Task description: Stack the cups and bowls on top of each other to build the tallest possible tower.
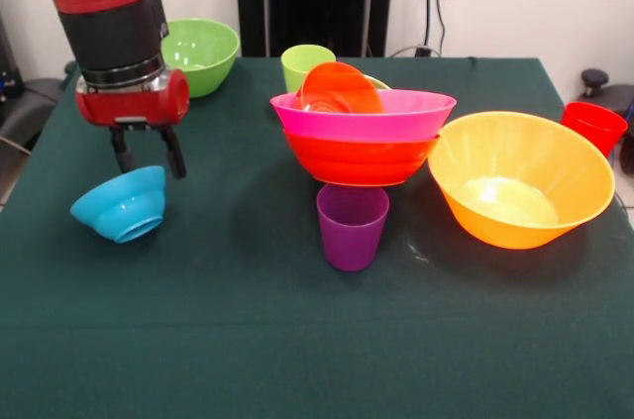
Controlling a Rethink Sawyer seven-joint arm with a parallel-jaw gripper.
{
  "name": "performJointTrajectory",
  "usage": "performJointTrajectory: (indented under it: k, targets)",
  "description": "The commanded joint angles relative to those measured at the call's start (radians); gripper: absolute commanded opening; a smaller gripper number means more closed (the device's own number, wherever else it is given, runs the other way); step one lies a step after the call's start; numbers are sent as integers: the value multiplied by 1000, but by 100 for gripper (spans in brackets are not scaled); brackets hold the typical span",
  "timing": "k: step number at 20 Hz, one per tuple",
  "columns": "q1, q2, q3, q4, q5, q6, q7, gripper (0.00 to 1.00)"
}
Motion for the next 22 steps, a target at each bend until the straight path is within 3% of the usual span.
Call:
performJointTrajectory:
  k: [1, 22]
  targets:
    - [50, 64, -39, 22, -68, -45, -13, 100]
    - [90, 118, -97, -34, -103, -180, 34, 100]
